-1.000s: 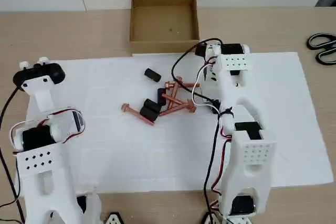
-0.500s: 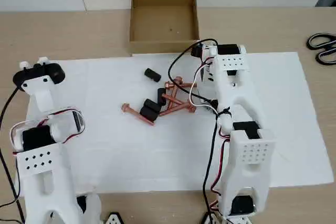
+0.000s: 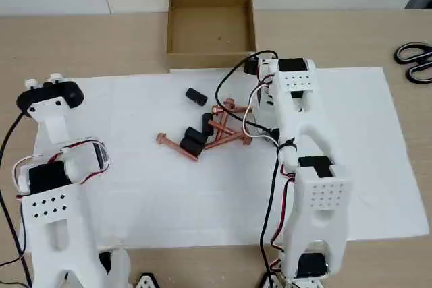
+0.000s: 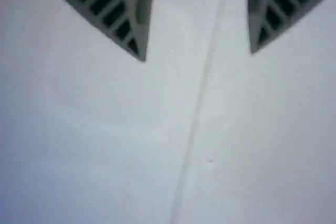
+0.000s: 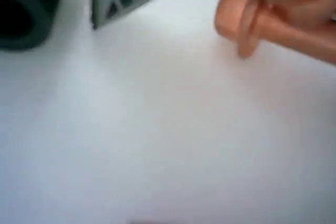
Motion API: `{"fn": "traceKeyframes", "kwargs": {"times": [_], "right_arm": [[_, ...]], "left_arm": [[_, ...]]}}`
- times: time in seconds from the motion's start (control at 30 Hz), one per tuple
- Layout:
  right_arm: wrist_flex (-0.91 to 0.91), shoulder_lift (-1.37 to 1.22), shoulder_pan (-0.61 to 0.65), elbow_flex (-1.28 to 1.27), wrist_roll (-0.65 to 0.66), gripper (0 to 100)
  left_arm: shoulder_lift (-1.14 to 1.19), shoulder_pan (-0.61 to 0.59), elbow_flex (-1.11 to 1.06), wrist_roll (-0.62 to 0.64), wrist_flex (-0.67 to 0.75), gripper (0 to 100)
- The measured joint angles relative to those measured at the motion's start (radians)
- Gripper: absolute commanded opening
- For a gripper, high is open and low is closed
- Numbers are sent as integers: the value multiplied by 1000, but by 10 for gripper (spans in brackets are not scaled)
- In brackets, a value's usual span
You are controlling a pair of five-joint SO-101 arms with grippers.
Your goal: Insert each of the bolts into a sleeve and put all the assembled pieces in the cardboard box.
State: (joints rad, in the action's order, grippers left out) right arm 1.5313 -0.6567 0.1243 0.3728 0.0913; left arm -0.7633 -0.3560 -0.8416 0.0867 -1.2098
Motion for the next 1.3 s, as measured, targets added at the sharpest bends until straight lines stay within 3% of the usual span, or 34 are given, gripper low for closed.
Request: {"fn": "traceKeyframes", "kwargs": {"times": [0.37,0.67,1.07,1.3], "right_arm": [[-2,-11,-9,6,11,9],[160,157,-5,44,48,4],[173,311,0,46,48,4],[173,311,0,46,40,4]], "left_arm": [[0,0,0,0,0,126],[101,21,31,0,-23,126],[677,153,520,17,-224,126],[901,264,792,269,-446,123]]}}
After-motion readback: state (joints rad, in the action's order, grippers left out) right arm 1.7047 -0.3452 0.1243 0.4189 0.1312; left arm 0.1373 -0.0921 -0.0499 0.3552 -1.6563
